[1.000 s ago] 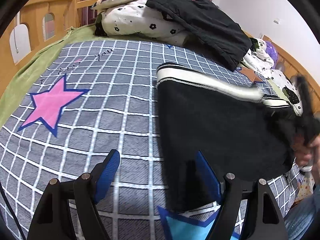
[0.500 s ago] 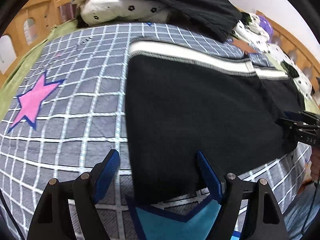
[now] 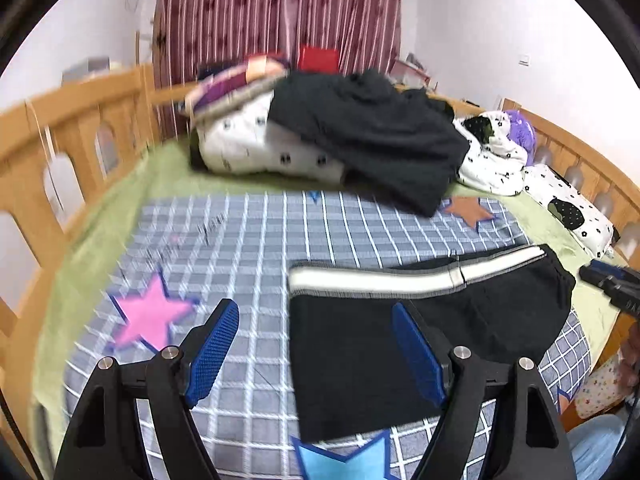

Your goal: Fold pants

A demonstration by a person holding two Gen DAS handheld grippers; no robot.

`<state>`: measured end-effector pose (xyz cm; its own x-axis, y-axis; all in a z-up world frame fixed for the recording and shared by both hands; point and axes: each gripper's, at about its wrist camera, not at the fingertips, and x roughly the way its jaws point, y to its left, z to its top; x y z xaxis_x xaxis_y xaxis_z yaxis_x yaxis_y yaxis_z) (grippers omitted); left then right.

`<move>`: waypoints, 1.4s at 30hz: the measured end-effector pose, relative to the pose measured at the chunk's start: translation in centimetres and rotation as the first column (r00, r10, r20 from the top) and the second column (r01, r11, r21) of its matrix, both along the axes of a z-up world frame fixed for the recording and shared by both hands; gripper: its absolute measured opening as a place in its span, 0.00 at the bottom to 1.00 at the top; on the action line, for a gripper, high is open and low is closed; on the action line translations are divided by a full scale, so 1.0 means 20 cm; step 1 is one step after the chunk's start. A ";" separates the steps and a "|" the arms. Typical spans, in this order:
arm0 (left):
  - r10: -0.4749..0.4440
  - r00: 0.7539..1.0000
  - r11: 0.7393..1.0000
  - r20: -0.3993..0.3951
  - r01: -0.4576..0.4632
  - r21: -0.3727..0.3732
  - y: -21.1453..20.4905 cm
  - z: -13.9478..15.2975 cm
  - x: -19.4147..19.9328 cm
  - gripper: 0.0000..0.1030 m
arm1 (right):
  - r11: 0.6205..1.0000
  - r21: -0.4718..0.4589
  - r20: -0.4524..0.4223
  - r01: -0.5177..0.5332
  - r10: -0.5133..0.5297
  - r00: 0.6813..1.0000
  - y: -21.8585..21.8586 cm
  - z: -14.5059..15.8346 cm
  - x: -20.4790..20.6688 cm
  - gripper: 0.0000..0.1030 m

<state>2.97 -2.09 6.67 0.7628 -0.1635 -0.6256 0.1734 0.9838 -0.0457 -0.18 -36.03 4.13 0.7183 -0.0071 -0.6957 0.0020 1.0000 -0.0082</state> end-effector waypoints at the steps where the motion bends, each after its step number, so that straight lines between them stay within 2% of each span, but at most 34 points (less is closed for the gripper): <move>1: -0.005 1.000 1.000 0.009 0.005 0.003 0.02 0.06 0.01 0.76 | 1.000 -0.001 0.026 0.018 -0.018 0.999 -0.05 0.05 -0.02 0.53; 4: -0.013 1.000 1.000 -0.002 0.013 -0.017 0.07 0.12 0.04 0.76 | 0.998 0.034 0.083 0.053 -0.056 0.995 -0.22 0.16 -0.04 0.60; 6: -0.018 0.999 1.000 -0.038 0.017 -0.026 0.10 0.12 0.09 0.76 | 0.997 0.048 0.093 0.065 -0.069 0.993 -0.31 0.20 -0.05 0.68; 9: 0.011 0.996 0.998 -0.085 -0.017 -0.066 0.17 0.00 0.18 0.76 | 0.992 0.035 0.087 0.123 -0.126 0.988 -0.47 0.14 -0.03 0.72; 12: 0.005 0.987 0.993 -0.159 -0.023 -0.112 0.22 -0.21 0.26 0.76 | 0.982 0.054 0.036 0.180 -0.182 0.983 -0.64 -0.03 0.00 0.72; 16: -0.033 0.973 0.987 -0.230 -0.005 -0.161 0.24 -0.48 0.36 0.76 | 0.964 0.081 -0.072 0.252 -0.246 0.967 -0.86 -0.35 0.03 0.72; 20: -0.102 0.950 0.970 -0.296 0.029 -0.240 0.22 -0.74 0.48 0.76 | 0.946 0.134 -0.098 0.296 -0.284 0.954 -1.01 -0.60 0.04 0.72; 23: -0.126 0.935 0.967 -0.331 0.041 -0.250 0.19 -0.86 0.56 0.76 | 0.930 0.167 -0.122 0.329 -0.311 0.942 -1.07 -0.74 0.10 0.72; 27: -0.196 0.905 0.939 -0.376 0.062 -0.339 0.14 -1.00 0.67 0.74 | 0.884 0.246 -0.153 0.397 -0.370 0.917 -1.19 -0.89 0.20 0.70; 29: -0.205 0.914 0.930 -0.349 0.071 -0.362 0.13 -1.03 0.70 0.74 | 0.878 0.273 -0.121 0.394 -0.375 0.919 -1.21 -0.90 0.24 0.70; 30: -0.212 0.920 0.926 -0.330 0.081 -0.369 0.11 -1.03 0.72 0.72 | 0.878 0.276 -0.116 0.390 -0.372 0.921 -1.21 -0.90 0.26 0.68; 31: -0.229 0.916 0.920 -0.330 0.094 -0.380 0.08 -1.03 0.75 0.64 | 0.879 0.278 -0.115 0.388 -0.370 0.922 -1.21 -0.90 0.28 0.66; 32: -0.237 0.912 0.918 -0.336 0.097 -0.383 0.07 -1.03 0.77 0.56 | 0.879 0.279 -0.112 0.386 -0.369 0.923 -1.21 -0.90 0.31 0.59; 33: -0.245 0.904 0.917 -0.351 0.099 -0.386 0.04 -1.04 0.79 0.37 | 0.880 0.274 -0.109 0.389 -0.374 0.921 -1.21 -0.89 0.33 0.49; 34: -0.238 0.901 0.922 -0.363 0.091 -0.377 0.03 -1.04 0.81 0.32 | 0.880 0.260 -0.106 0.397 -0.383 0.918 -1.21 -0.89 0.34 0.42; 35: -0.224 0.901 0.927 -0.371 0.080 -0.366 0.02 -1.03 0.82 0.29 | 0.879 0.238 -0.095 0.414 -0.403 0.910 -1.20 -0.86 0.36 0.24; 36: -0.212 0.908 0.934 -0.362 0.079 -0.348 0.00 -1.00 0.81 0.18 | 0.868 0.238 -0.061 0.436 -0.435 0.898 -1.20 -0.82 0.34 0.20; 37: -0.213 0.913 0.938 -0.347 0.092 -0.334 -0.01 -0.97 0.80 0.12 | 0.863 0.263 -0.028 0.431 -0.440 0.898 -1.19 -0.78 0.32 0.17; 39: -0.226 0.925 0.942 -0.304 0.128 -0.310 -0.03 -0.86 0.78 0.11 | 0.873 0.276 0.049 0.402 -0.430 0.901 -1.15 -0.67 0.29 0.12; 42: -0.235 0.932 0.930 -0.277 0.133 -0.344 -0.01 -0.71 0.77 0.11 | 0.901 0.215 0.127 0.376 -0.407 0.904 -1.00 -0.49 0.30 0.10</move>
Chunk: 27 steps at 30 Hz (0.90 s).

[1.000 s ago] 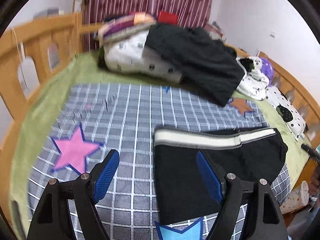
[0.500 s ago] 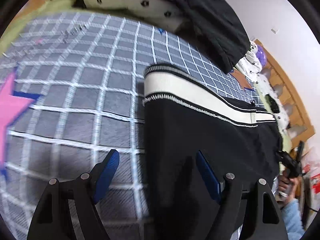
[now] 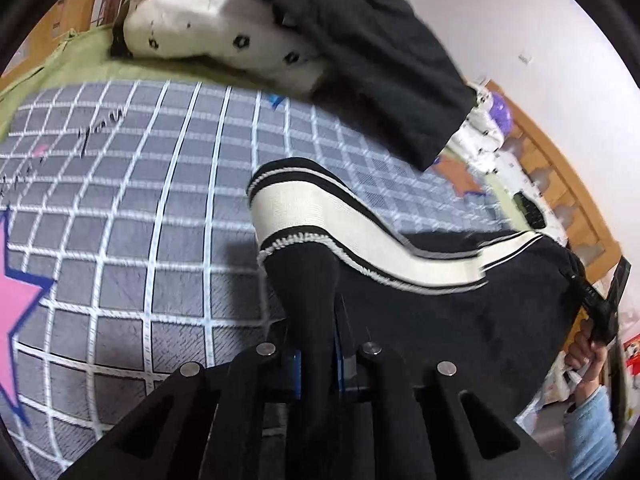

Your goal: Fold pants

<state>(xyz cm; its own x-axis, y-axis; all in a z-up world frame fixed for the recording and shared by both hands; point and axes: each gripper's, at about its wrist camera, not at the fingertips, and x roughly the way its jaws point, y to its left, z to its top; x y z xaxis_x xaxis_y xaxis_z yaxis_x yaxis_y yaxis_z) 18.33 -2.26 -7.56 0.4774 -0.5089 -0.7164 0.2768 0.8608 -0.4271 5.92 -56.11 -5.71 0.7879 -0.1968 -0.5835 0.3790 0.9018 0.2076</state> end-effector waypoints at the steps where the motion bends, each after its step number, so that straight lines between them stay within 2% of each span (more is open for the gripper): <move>1: 0.005 1.000 1.000 0.008 -0.005 -0.019 0.02 0.05 -0.01 0.11 | 1.000 -0.019 0.009 -0.009 0.009 1.000 0.05 0.05 0.01 0.10; 5: 0.015 0.998 0.998 0.060 -0.011 -0.061 0.15 0.21 -0.03 0.11 | 0.995 -0.050 0.094 -0.081 0.086 0.992 0.25 0.30 0.03 0.10; 8: 0.051 0.994 0.999 0.095 -0.051 -0.005 0.29 0.29 -0.02 0.11 | 0.980 -0.083 0.147 -0.182 0.193 0.970 0.41 0.45 0.03 0.10; 11: 0.100 0.989 0.993 0.106 -0.106 0.057 0.53 0.33 -0.01 0.11 | 0.951 -0.056 0.183 -0.304 0.309 0.933 0.54 0.49 0.05 0.10; 13: 0.138 0.985 0.982 0.102 -0.150 0.117 0.67 0.29 0.01 0.12 | 0.935 -0.038 0.176 -0.353 0.354 0.918 0.60 0.44 0.07 0.10; 14: 0.149 0.984 0.975 0.099 -0.163 0.151 0.72 0.24 0.02 0.12 | 0.923 -0.055 0.142 -0.380 0.384 0.913 0.65 0.37 0.10 0.11; 16: 0.171 0.983 0.954 0.061 -0.181 0.239 0.80 0.06 0.04 0.14 | 0.907 -0.059 0.050 -0.416 0.419 0.907 0.68 0.20 0.16 0.12; 17: 0.174 0.984 0.950 0.039 -0.178 0.258 0.81 0.01 0.05 0.16 | 0.898 -0.013 -0.046 -0.440 0.439 0.897 0.69 0.02 0.20 0.13; 18: 0.194 0.981 0.934 0.000 -0.185 0.306 0.83 -0.12 0.07 0.26 | 0.897 0.027 -0.116 -0.441 0.441 0.890 0.69 -0.10 0.24 0.13; 19: 0.221 0.975 0.918 -0.008 -0.206 0.338 0.83 -0.18 0.09 0.37 | 0.905 0.052 -0.191 -0.421 0.423 0.886 0.68 -0.22 0.26 0.13; 20: 0.243 0.970 0.905 -0.011 -0.223 0.363 0.84 -0.23 0.09 0.37 | 0.914 0.076 -0.287 -0.398 0.402 0.869 0.65 -0.37 0.27 0.15; 21: 0.249 0.968 0.903 -0.016 -0.226 0.367 0.85 -0.27 0.09 0.40 | 0.906 0.114 -0.293 -0.407 0.422 0.858 0.63 -0.43 0.25 0.17; 22: 0.262 0.965 0.905 0.003 -0.246 0.347 0.88 -0.27 0.07 0.53 | 0.897 0.141 -0.263 -0.418 0.441 0.858 0.60 -0.45 0.21 0.21; 23: 0.283 0.959 0.895 0.023 -0.273 0.352 0.90 -0.25 0.06 0.60 | 0.900 0.136 -0.242 -0.414 0.435 0.867 0.56 -0.44 0.15 0.27; 24: 0.293 0.955 0.890 0.041 -0.289 0.352 0.91 -0.23 0.06 0.62 | 0.904 0.126 -0.246 -0.409 0.428 0.870 0.55 -0.42 0.12 0.35; 27: 0.301 0.946 0.890 0.120 -0.324 0.321 0.94 -0.12 0.03 0.62 | 0.913 0.055 -0.250 -0.405 0.405 0.879 0.51 -0.29 0.03 0.39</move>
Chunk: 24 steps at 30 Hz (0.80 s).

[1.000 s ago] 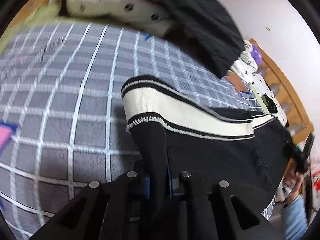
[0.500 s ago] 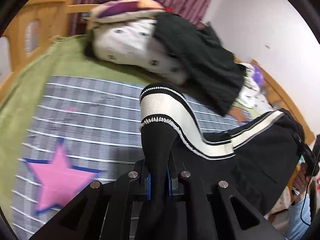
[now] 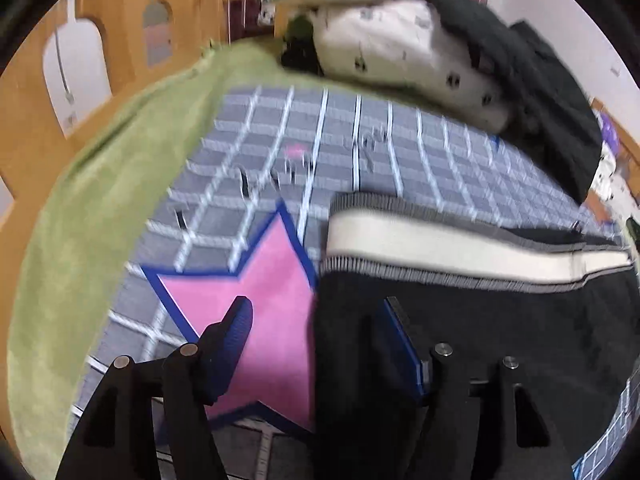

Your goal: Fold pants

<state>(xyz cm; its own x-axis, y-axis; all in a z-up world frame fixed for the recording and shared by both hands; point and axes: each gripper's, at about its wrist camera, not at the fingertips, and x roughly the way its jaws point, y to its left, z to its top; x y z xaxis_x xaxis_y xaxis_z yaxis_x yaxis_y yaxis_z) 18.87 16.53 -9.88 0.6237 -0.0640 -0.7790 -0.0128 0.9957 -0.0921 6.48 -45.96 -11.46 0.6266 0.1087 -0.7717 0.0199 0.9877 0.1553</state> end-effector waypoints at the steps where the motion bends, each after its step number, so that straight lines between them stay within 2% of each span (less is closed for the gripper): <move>1: -0.001 1.000 1.000 0.021 0.001 -0.008 0.00 0.03 0.00 0.62 | 1.000 -0.014 0.016 0.003 -0.003 1.000 -0.01 0.05 -0.01 0.39; 3: -0.021 0.998 0.999 0.061 0.024 -0.049 -0.01 0.08 0.03 0.62 | 0.998 -0.057 0.093 0.027 -0.022 0.995 -0.03 0.17 -0.03 0.39; 5: -0.053 0.996 0.995 0.074 0.059 -0.082 -0.07 0.09 0.09 0.62 | 0.999 -0.027 0.162 0.027 -0.022 0.987 -0.02 0.26 0.01 0.39; 7: -0.069 0.996 0.995 0.062 0.072 -0.064 -0.15 0.04 0.16 0.62 | 1.000 0.001 0.192 0.021 -0.020 0.981 0.02 0.26 0.08 0.40; 9: -0.073 0.997 0.997 0.016 0.074 -0.032 -0.23 -0.05 0.18 0.62 | 1.000 0.010 0.153 0.006 -0.008 0.988 0.07 0.18 0.17 0.40; 10: -0.063 0.997 0.998 -0.040 0.063 0.020 -0.26 -0.14 0.21 0.63 | 1.000 0.002 0.101 0.001 -0.001 0.995 0.10 0.10 0.23 0.40; 11: -0.064 0.996 0.995 -0.056 0.068 0.079 -0.31 -0.19 0.21 0.64 | 1.000 -0.016 0.054 0.008 -0.007 0.999 0.12 0.02 0.26 0.41; 12: -0.065 0.998 0.992 -0.020 0.066 0.105 -0.32 -0.18 0.19 0.65 | 0.999 -0.047 0.032 0.016 -0.015 0.999 0.13 -0.04 0.27 0.41; 13: -0.069 0.997 0.991 -0.029 0.072 0.113 -0.33 -0.17 0.18 0.66 | 0.995 -0.099 0.048 0.017 -0.013 0.999 0.17 -0.08 0.27 0.41; 14: -0.071 0.996 0.991 -0.050 0.076 0.108 -0.33 -0.16 0.18 0.66 | 0.990 -0.141 0.062 0.018 -0.009 0.998 0.19 -0.08 0.27 0.41; 16: -0.068 0.996 0.994 -0.061 0.073 0.085 -0.31 -0.14 0.16 0.66 | 0.986 -0.162 0.028 0.029 -0.025 0.999 0.22 -0.06 0.29 0.42; 20: -0.051 0.995 0.996 -0.090 0.057 0.062 -0.30 -0.14 0.05 0.66 | 0.996 -0.079 0.000 0.033 -0.033 0.999 0.23 0.05 0.30 0.42; 24: -0.041 0.993 0.999 -0.110 0.044 0.025 -0.30 -0.11 -0.17 0.66 | 0.996 -0.088 0.043 0.013 -0.009 0.999 0.35 0.21 0.21 0.42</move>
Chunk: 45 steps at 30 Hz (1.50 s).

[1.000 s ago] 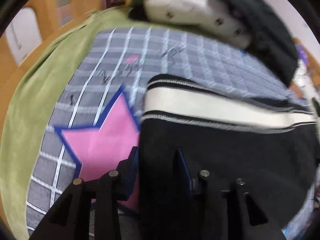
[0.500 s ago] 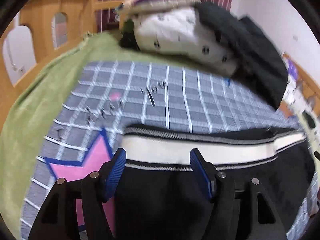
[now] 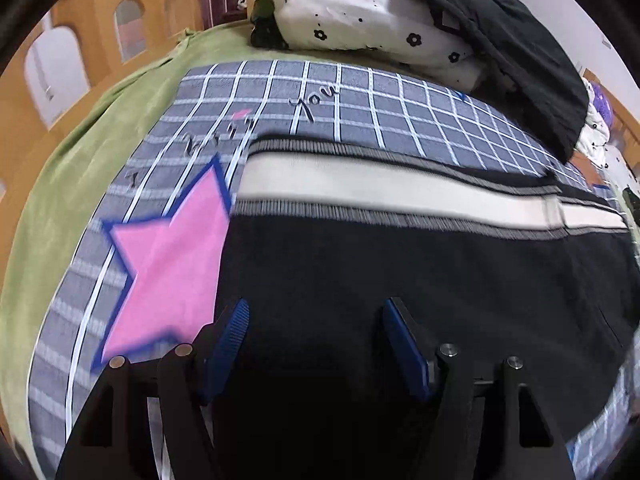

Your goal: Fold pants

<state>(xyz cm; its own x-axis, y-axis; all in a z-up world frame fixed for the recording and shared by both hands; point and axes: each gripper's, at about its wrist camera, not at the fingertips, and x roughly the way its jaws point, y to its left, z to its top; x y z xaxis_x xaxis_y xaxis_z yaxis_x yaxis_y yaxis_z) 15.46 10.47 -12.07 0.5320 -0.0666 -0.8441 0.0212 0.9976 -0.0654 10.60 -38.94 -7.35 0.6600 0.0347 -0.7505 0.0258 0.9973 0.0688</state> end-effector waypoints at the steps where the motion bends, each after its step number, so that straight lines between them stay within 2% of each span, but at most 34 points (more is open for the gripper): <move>1: 0.003 1.000 1.000 -0.006 -0.003 -0.010 0.00 0.01 -0.07 0.66 | 1.000 -0.003 0.010 -0.007 0.007 1.000 0.03 0.03 -0.02 0.42; 7: 0.015 0.999 1.000 -0.029 -0.015 -0.018 0.05 0.06 -0.40 0.66 | 0.998 0.005 0.045 -0.062 0.062 0.997 0.24 0.21 -0.18 0.45; 11: 0.060 0.998 0.998 -0.013 -0.061 -0.022 0.13 0.17 -0.52 0.66 | 0.993 -0.001 0.068 -0.118 0.118 0.991 0.42 0.33 -0.25 0.46; 13: 0.094 0.996 0.994 -0.005 -0.094 -0.058 0.17 0.29 -0.52 0.66 | 0.988 -0.014 0.068 -0.154 0.155 0.986 0.51 0.37 -0.23 0.46; 16: 0.140 0.989 0.982 0.039 -0.134 -0.130 0.20 0.55 -0.49 0.66 | 0.975 -0.020 0.069 -0.220 0.220 0.973 0.69 0.46 -0.14 0.46; 17: 0.147 0.988 0.979 0.055 -0.137 -0.153 0.19 0.62 -0.48 0.67 | 0.972 -0.012 0.066 -0.234 0.234 0.970 0.75 0.49 -0.11 0.46; 19: 0.175 0.980 0.958 0.093 -0.148 -0.246 0.17 0.76 -0.45 0.77 | 0.962 0.009 0.065 -0.272 0.271 0.960 0.87 0.51 -0.03 0.46; 20: 0.186 0.977 0.943 0.102 -0.148 -0.297 0.15 0.81 -0.43 0.78 | 0.959 0.006 0.061 -0.282 0.281 0.958 0.91 0.50 -0.01 0.46; 22: 0.179 0.979 0.937 0.098 -0.139 -0.322 0.10 0.83 -0.39 0.79 | 0.951 -0.020 0.042 -0.308 0.308 0.950 1.01 0.48 0.05 0.46; 23: 0.172 0.980 0.942 0.100 -0.134 -0.309 0.07 0.82 -0.38 0.79 | 0.943 -0.037 0.025 -0.330 0.331 0.943 1.06 0.44 0.09 0.44; 25: 0.163 0.979 0.967 0.125 -0.133 -0.215 0.01 0.73 -0.36 0.79 | 0.934 -0.054 0.003 -0.354 0.355 0.935 1.12 0.38 0.15 0.42; 27: 0.169 0.976 0.983 0.138 -0.156 -0.100 0.00 0.59 -0.35 0.79 | 0.922 -0.077 -0.026 -0.380 0.379 0.925 1.18 0.26 0.23 0.34; 29: 0.188 0.979 0.982 0.079 -0.187 -0.028 0.02 0.50 -0.31 0.79 | 0.914 -0.084 -0.044 -0.397 0.395 0.918 1.21 0.13 0.27 0.25; 30: 0.190 0.981 0.982 0.050 -0.189 -0.022 0.04 0.45 -0.28 0.79 | 0.912 -0.082 -0.052 -0.401 0.398 0.916 1.20 0.07 0.28 0.23; 32: 0.199 0.979 0.980 0.032 -0.199 -0.014 0.08 0.40 -0.25 0.79 | 0.900 -0.080 -0.089 -0.428 0.421 0.902 1.21 -0.04 0.31 0.23; 34: 0.196 0.980 0.979 0.035 -0.197 0.051 0.09 0.32 -0.21 0.79 | 0.891 -0.126 -0.125 -0.435 0.421 0.898 1.22 -0.11 0.34 0.23; 36: 0.177 0.984 0.977 0.015 -0.178 0.116 0.10 0.24 -0.17 0.79 | 0.892 -0.105 -0.127 -0.439 0.425 0.896 1.21 -0.14 0.35 0.23; 42: 0.176 0.984 0.982 -0.027 -0.174 0.075 0.18 0.11 -0.14 0.79 | 0.892 -0.093 -0.160 -0.442 0.425 0.891 1.22 -0.22 0.38 0.21; 45: 0.173 0.984 0.981 -0.032 -0.169 0.093 0.20 0.06 -0.14 0.79 | 0.889 -0.118 -0.166 -0.443 0.422 0.891 1.25 -0.24 0.37 0.21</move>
<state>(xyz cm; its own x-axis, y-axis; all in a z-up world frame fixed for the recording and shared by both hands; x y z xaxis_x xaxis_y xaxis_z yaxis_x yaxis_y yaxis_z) 12.76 14.53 -10.87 0.4950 0.0992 -0.8632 -0.1509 0.9882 0.0270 17.96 -13.98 -12.22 0.4996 0.1755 -0.8483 -0.4122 0.9095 -0.0546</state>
